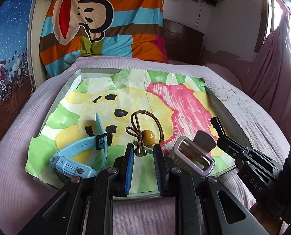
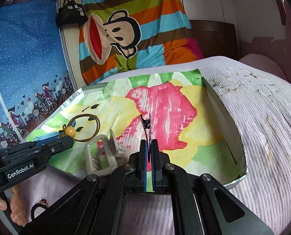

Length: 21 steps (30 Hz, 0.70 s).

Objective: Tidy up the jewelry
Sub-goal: 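Release the hair tie into the tray with the left tool while the right releases the striped clip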

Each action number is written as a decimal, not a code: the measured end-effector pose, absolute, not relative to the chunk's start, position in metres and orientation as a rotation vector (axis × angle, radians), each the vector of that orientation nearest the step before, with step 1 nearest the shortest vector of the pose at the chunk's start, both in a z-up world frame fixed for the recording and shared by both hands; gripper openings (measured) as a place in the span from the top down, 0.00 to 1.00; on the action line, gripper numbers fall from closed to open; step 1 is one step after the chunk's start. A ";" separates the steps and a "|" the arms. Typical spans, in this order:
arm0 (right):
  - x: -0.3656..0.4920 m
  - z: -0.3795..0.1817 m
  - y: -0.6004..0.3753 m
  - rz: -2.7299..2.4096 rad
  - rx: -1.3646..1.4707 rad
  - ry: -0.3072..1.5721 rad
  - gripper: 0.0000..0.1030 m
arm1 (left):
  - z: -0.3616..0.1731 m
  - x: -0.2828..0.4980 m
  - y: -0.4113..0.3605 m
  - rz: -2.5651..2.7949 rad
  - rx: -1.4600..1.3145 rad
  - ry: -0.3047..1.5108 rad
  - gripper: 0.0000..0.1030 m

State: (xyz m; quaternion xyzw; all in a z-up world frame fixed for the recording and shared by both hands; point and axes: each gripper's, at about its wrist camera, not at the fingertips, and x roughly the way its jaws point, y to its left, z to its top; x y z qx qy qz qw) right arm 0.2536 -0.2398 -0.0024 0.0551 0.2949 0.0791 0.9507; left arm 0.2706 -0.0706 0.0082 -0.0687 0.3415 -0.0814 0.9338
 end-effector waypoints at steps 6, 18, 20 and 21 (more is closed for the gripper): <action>0.257 -0.007 -0.236 0.150 0.085 0.633 0.96 | 0.002 0.272 -0.073 -0.168 -0.136 0.739 0.82; 0.254 -0.007 -0.241 0.170 0.108 0.632 0.96 | 0.005 0.270 -0.074 -0.180 -0.145 0.734 0.81; 0.252 -0.007 -0.244 0.173 0.123 0.623 0.96 | 0.006 0.269 -0.072 -0.181 -0.156 0.731 0.80; 0.250 -0.007 -0.246 0.172 0.129 0.616 0.95 | 0.006 0.268 -0.071 -0.179 -0.161 0.728 0.78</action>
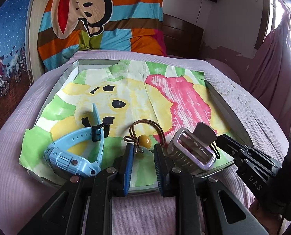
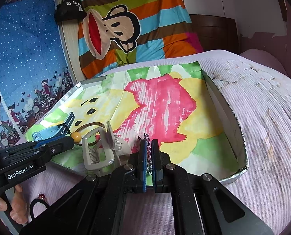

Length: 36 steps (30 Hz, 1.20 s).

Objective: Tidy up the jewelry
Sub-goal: 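Release the hair tie into the tray with the left tool while the right releases the striped clip, then withdraw both open tools from the tray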

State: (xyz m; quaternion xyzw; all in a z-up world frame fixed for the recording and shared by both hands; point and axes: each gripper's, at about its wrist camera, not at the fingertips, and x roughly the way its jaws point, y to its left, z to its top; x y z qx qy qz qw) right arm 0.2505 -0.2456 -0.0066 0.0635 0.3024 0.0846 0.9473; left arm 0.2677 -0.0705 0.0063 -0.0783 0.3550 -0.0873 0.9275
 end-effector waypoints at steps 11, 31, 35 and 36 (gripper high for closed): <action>0.211 0.020 -0.258 0.135 0.128 0.457 0.44 | 0.024 0.232 -0.054 -0.157 -0.206 0.599 0.37; 0.109 0.058 -0.251 0.193 0.114 0.220 0.01 | 0.043 0.141 -0.019 -0.082 -0.198 0.386 0.00; 0.095 0.059 -0.244 0.209 0.077 0.203 0.01 | 0.040 0.125 -0.019 -0.067 -0.154 0.357 0.00; 0.090 0.058 -0.243 0.208 0.067 0.194 0.01 | 0.039 0.122 -0.019 -0.062 -0.149 0.352 0.00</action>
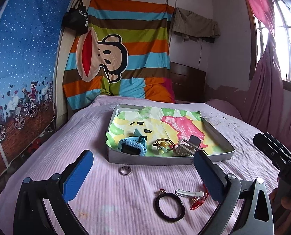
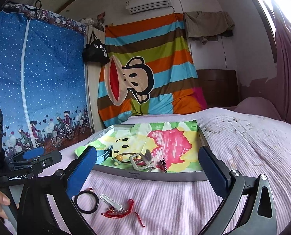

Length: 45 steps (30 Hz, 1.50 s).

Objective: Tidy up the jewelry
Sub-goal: 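Withdraw both open tools from the tray, then move the left tool to the black hair tie while the right moves to the red string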

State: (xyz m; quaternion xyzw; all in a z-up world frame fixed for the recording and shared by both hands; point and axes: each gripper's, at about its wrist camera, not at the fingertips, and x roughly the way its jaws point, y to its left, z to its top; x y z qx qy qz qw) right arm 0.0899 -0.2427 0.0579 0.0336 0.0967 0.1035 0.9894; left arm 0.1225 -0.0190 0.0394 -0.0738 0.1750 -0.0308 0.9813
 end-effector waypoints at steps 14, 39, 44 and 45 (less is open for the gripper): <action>0.063 0.042 -0.248 0.200 0.075 0.221 0.01 | 0.031 0.089 -0.017 -0.045 -0.094 0.335 0.00; 0.087 0.004 -0.234 0.233 0.018 0.432 0.29 | 0.009 0.098 -0.022 -0.135 -0.086 0.511 0.00; 0.093 -0.003 -0.233 0.238 0.028 0.468 0.31 | 0.005 0.104 -0.027 -0.171 -0.074 0.546 0.06; 0.094 -0.004 -0.232 0.239 0.026 0.472 0.31 | 0.004 0.105 -0.029 -0.177 -0.072 0.553 0.07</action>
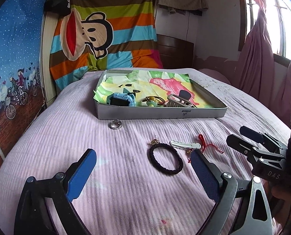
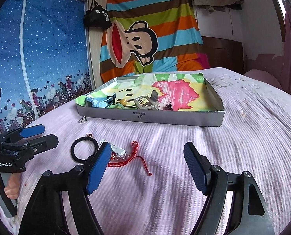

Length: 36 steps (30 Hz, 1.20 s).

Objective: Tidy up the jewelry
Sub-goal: 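Move the left tool to the black hair tie while the right moves to the red string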

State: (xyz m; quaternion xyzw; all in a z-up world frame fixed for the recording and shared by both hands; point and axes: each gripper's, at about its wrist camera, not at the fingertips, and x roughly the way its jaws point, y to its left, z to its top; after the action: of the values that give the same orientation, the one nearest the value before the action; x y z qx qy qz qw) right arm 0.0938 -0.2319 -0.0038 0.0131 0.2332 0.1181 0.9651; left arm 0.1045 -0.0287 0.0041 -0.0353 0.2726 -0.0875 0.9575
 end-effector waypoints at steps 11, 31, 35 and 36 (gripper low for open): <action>0.101 -0.010 -0.225 0.267 0.010 0.511 0.44 | -0.008 0.118 -0.034 -0.277 -0.106 0.649 0.28; 0.123 -0.027 -0.204 0.309 -0.048 0.637 0.68 | -0.032 0.135 -0.025 -0.354 -0.223 0.741 0.59; 0.130 -0.031 -0.199 0.323 -0.059 0.662 0.68 | -0.035 0.140 -0.026 -0.369 -0.246 0.754 0.70; 0.132 -0.033 -0.198 0.326 -0.057 0.671 0.68 | -0.036 0.142 -0.026 -0.369 -0.251 0.760 0.73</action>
State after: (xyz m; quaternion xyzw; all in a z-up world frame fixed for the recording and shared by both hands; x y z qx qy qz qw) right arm 0.1316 -0.1979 -0.0326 -0.0277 0.3278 0.1594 0.9308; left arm 0.1415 -0.0258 -0.0357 -0.1213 0.3677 -0.1787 0.9045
